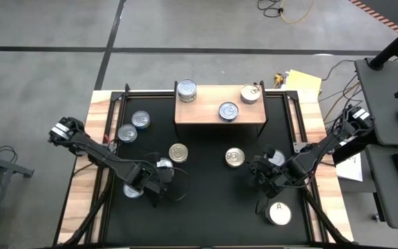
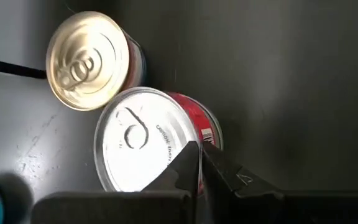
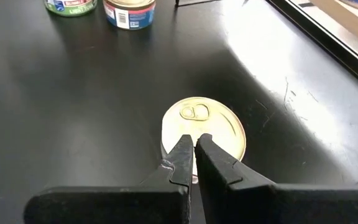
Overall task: Stack canned seafood by type on shelf
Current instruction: Put the red tuna can on the shelf
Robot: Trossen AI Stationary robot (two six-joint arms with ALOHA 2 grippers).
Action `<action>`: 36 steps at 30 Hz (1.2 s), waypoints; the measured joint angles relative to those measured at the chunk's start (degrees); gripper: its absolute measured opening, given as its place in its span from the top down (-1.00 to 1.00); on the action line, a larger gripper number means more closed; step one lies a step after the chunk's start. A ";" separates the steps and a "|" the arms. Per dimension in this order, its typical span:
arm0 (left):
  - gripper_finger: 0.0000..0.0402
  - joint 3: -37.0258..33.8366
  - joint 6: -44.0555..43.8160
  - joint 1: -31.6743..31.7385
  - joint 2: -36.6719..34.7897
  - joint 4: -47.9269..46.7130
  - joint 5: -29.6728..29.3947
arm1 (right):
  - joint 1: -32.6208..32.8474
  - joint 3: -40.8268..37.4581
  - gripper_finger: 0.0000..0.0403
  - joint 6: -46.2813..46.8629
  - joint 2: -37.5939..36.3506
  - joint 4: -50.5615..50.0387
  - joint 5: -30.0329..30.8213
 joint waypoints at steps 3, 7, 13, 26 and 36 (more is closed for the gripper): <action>1.00 0.00 0.61 -0.36 -1.02 1.51 -0.56 | 0.01 -0.49 0.95 0.30 0.00 0.22 0.00; 1.00 0.07 3.18 -0.61 -1.36 4.65 -0.72 | 0.01 -0.80 0.95 -0.04 0.00 1.37 0.01; 1.00 0.11 1.41 -0.80 -1.37 -0.35 -0.49 | 0.00 -0.82 0.95 -1.54 0.00 4.65 -0.08; 1.00 -2.20 -4.07 -3.00 -1.97 -7.20 -3.34 | -7.15 -0.87 0.95 -29.00 2.20 39.38 -16.09; 1.00 -5.68 -9.74 -5.33 -7.97 -6.41 -8.41 | -15.17 4.06 0.95 -34.13 16.13 53.54 -29.09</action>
